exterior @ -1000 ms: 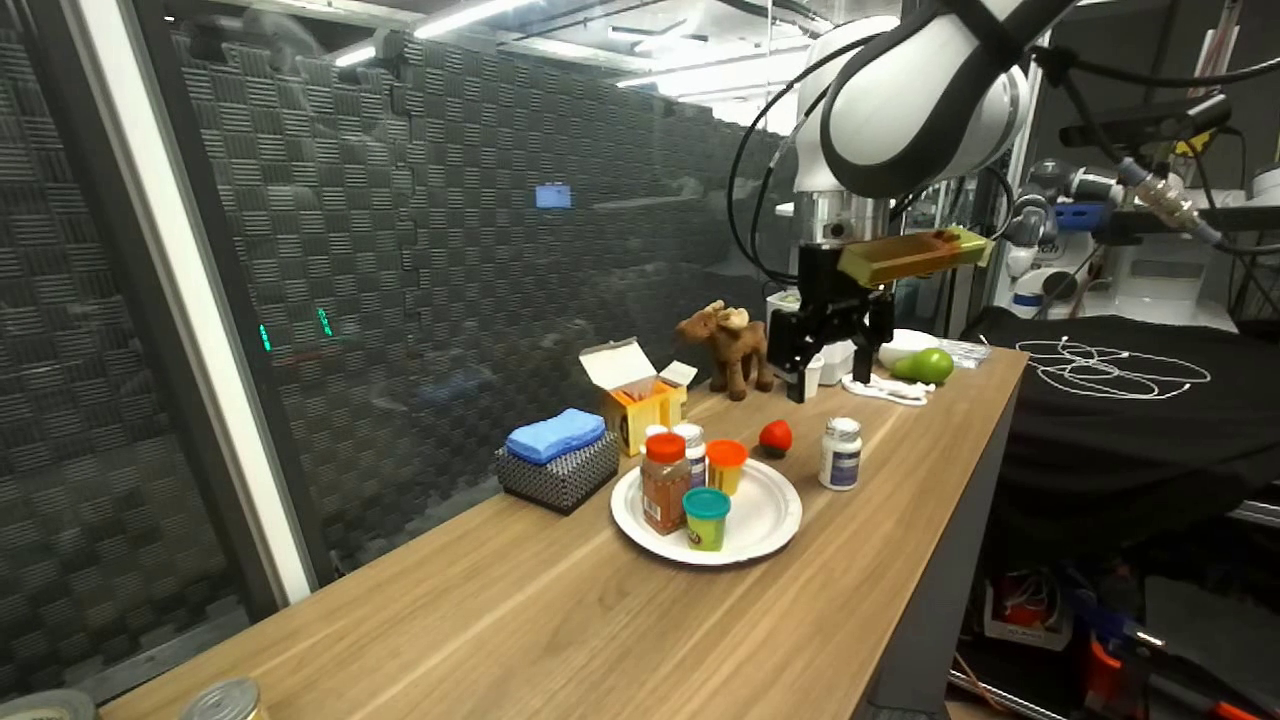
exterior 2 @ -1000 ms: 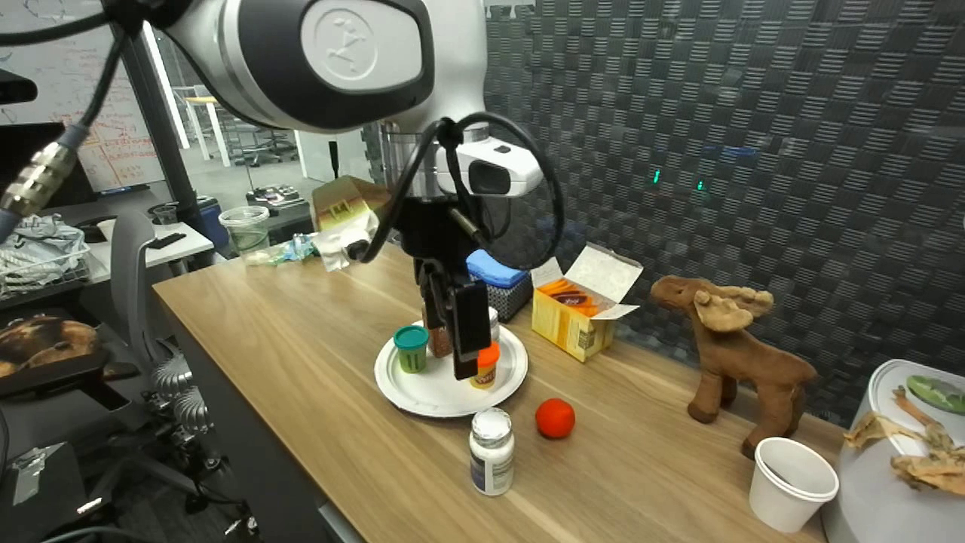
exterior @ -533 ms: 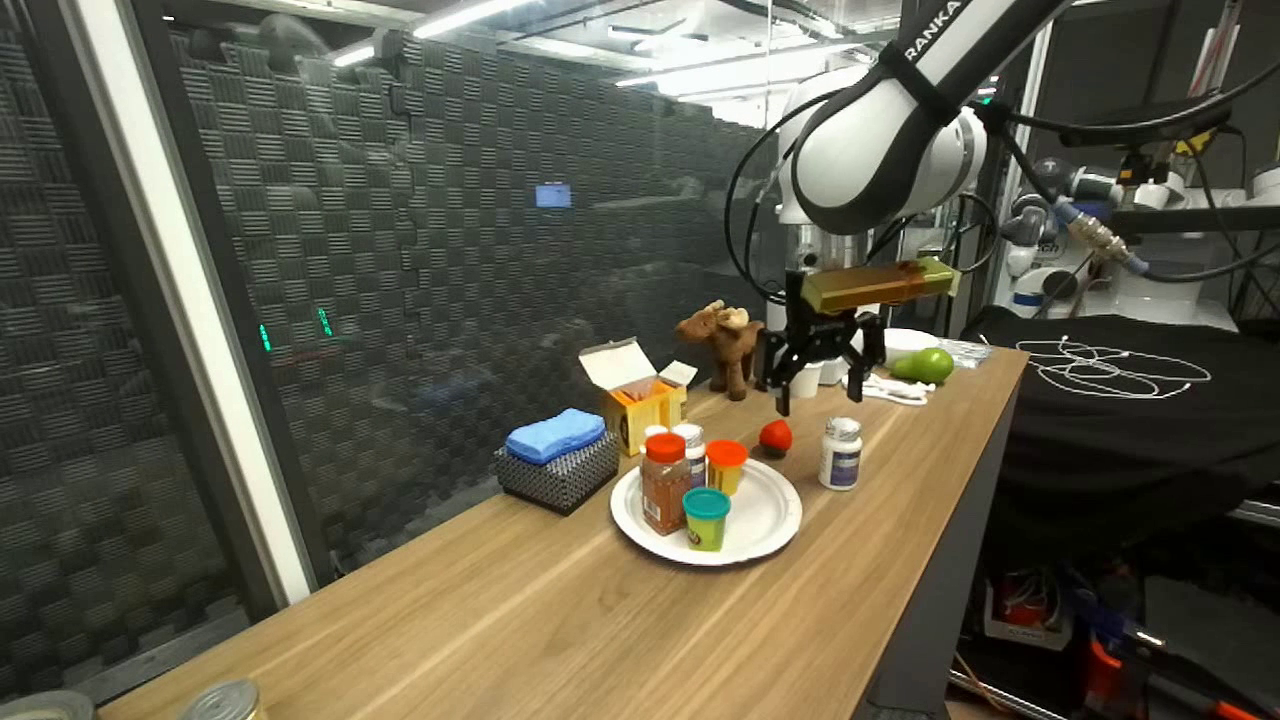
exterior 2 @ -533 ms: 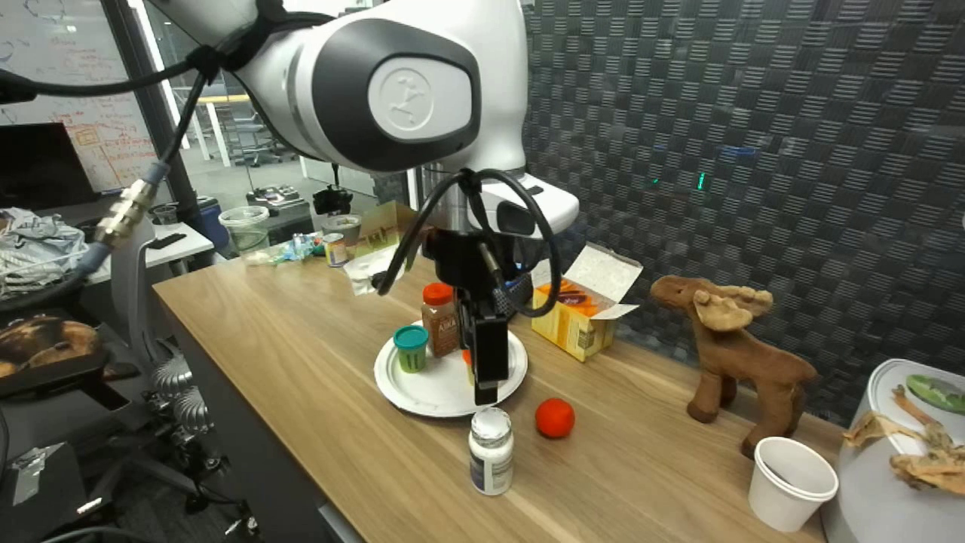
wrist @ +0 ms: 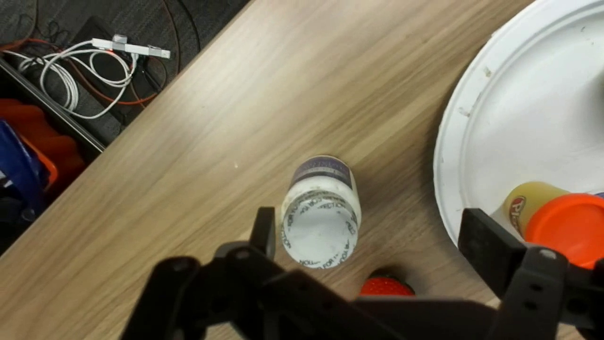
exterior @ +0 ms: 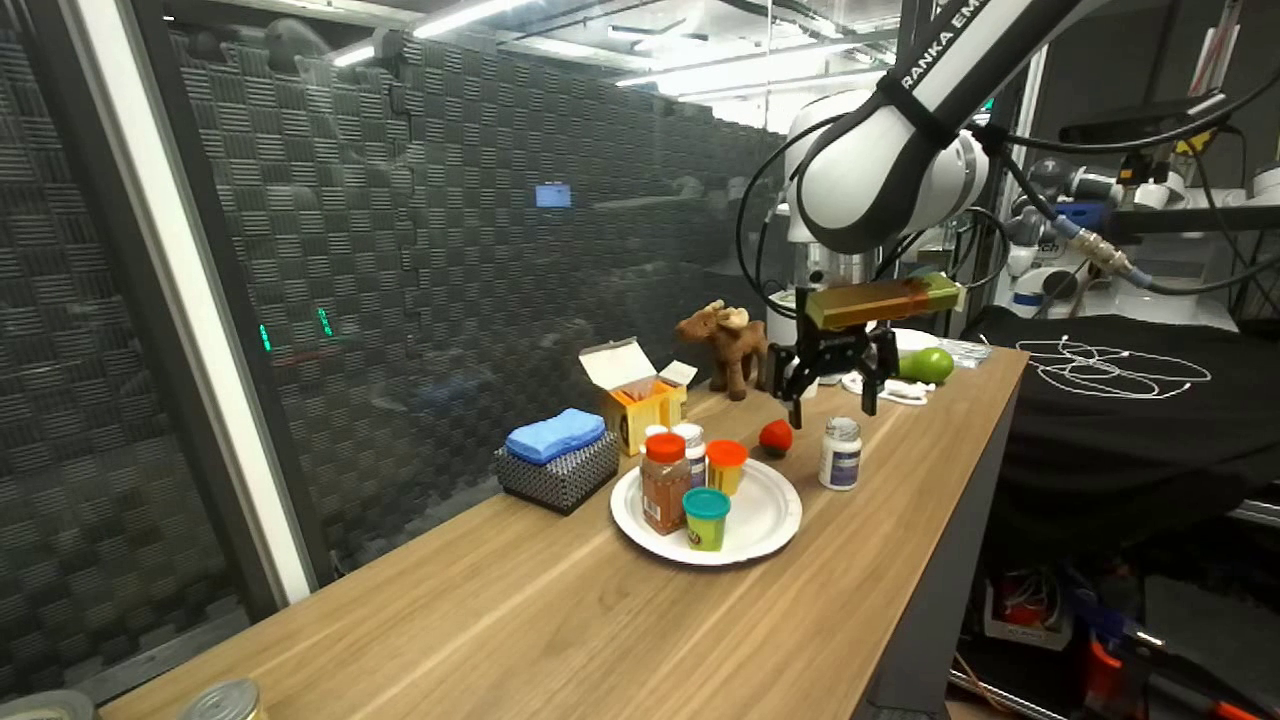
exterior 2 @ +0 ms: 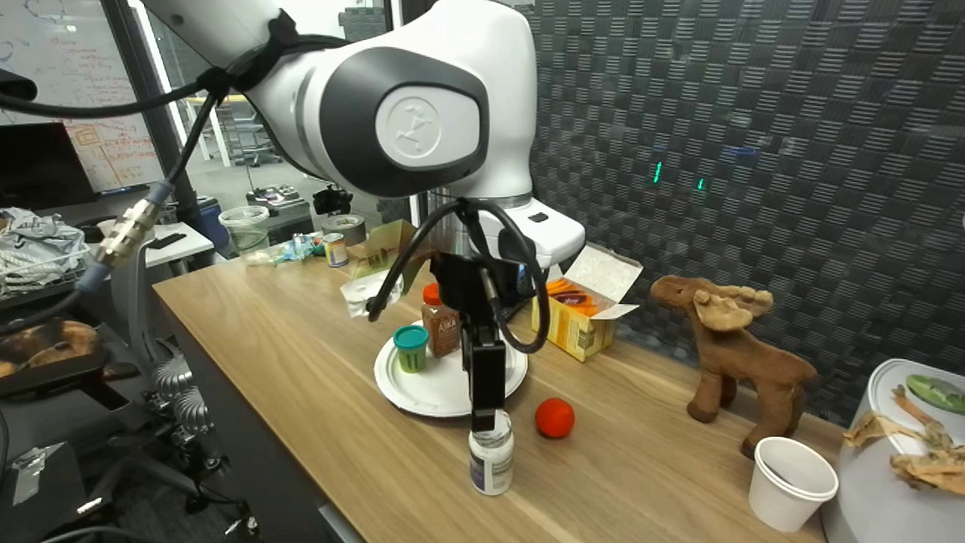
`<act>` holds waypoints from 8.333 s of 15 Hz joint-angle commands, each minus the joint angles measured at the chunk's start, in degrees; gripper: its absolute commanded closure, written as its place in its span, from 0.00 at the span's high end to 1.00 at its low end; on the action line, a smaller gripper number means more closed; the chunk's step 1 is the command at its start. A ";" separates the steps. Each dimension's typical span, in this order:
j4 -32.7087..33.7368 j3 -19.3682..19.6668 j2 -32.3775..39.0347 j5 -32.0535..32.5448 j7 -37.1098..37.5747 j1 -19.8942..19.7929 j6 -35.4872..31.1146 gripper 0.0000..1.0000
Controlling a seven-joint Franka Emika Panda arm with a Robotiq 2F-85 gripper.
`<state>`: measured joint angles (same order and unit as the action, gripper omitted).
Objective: Put the objects surrounding the plate on to the plate.
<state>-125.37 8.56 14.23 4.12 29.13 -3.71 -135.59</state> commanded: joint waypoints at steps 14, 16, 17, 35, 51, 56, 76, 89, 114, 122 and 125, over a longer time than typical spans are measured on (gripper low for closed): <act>-0.57 1.79 1.80 -2.54 -0.02 -0.45 -3.83 0.45; -0.77 1.63 1.63 -3.41 -0.55 -0.67 -3.75 0.31; -0.83 1.57 1.43 -3.94 -0.68 -0.77 -3.35 0.23; -0.41 -3.86 -4.02 13.11 11.16 7.38 -5.36 0.19; -1.73 -4.58 -4.36 12.03 8.17 8.35 -9.31 0.19; -5.52 -4.71 -7.92 12.91 11.08 8.88 -10.58 0.19; 0.38 -5.07 1.26 1.60 -0.28 6.66 -9.48 0.19; -2.68 -2.21 0.43 5.96 -1.03 8.09 -13.40 0.93; 21.01 1.67 17.85 -4.70 13.65 2.12 -0.20 1.00; 21.86 3.55 20.95 -5.85 18.37 2.23 -1.02 1.00; 22.62 3.31 21.52 -6.22 18.88 1.68 -0.18 0.99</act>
<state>-104.81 11.54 34.82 -0.61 47.07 -2.09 -137.28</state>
